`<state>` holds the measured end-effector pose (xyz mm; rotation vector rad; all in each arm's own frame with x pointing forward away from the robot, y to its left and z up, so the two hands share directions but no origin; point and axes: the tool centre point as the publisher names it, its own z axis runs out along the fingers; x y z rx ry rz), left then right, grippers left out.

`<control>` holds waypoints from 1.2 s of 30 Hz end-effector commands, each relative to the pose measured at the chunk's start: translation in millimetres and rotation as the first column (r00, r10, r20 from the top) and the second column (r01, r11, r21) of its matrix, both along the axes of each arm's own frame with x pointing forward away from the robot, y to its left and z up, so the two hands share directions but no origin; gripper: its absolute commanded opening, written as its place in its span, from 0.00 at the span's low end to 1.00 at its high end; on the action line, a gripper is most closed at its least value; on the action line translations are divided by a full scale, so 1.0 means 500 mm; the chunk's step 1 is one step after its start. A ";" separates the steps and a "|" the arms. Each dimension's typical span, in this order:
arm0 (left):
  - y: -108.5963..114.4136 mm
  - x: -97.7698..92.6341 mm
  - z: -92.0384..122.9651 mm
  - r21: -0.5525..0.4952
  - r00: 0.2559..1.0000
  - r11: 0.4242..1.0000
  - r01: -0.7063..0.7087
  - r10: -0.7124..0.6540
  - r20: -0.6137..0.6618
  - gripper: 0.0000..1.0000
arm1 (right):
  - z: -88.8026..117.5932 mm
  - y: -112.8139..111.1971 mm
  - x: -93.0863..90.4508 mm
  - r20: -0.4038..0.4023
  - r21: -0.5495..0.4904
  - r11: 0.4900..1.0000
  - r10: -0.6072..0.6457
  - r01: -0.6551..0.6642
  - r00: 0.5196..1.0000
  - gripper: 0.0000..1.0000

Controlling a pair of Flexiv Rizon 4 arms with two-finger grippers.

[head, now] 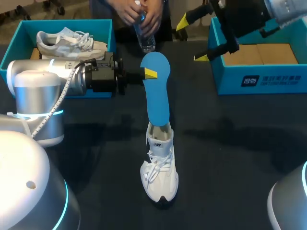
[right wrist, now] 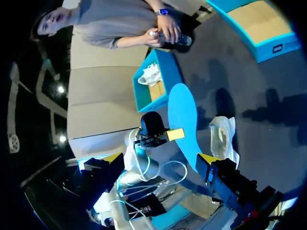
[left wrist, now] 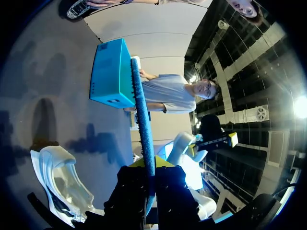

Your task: Take the shoe out of the shoebox, open the shoe tongue, remove and reinsert the insole, then place the shoe into the shoebox

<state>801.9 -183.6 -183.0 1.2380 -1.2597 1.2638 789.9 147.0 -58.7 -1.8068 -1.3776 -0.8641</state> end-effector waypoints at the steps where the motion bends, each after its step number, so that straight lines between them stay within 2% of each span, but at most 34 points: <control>1: -0.001 0.000 -0.001 0.002 1.000 1.000 0.001 -0.001 0.000 0.00 | -0.024 0.001 0.003 0.086 0.400 0.916 -0.049 0.011 0.995 1.00; 12: -0.001 0.000 -0.001 0.002 1.000 1.000 0.001 -0.001 0.000 0.00 | -0.078 0.003 0.008 0.132 0.548 0.836 -0.055 -0.027 0.990 1.00; 21: 0.003 0.011 -0.001 -0.029 1.000 1.000 0.000 0.000 0.003 0.00 | -0.099 0.006 0.013 0.136 0.576 0.817 -0.062 -0.028 0.989 1.00; 27: 0.015 0.013 0.003 -0.037 0.995 0.999 0.018 -0.014 0.097 0.00 | -0.105 0.007 0.015 0.134 0.587 0.809 -0.056 -0.033 0.989 1.00; 33: 0.026 0.017 0.020 -0.062 0.963 0.996 0.057 -0.038 0.269 0.00 | -0.109 0.003 0.015 0.131 0.594 0.804 -0.064 -0.027 0.989 1.00; 36: 0.035 0.020 0.028 -0.072 0.918 0.994 0.086 -0.051 0.392 0.00 | -0.109 -0.001 0.015 0.134 0.596 0.803 -0.065 -0.028 0.989 1.00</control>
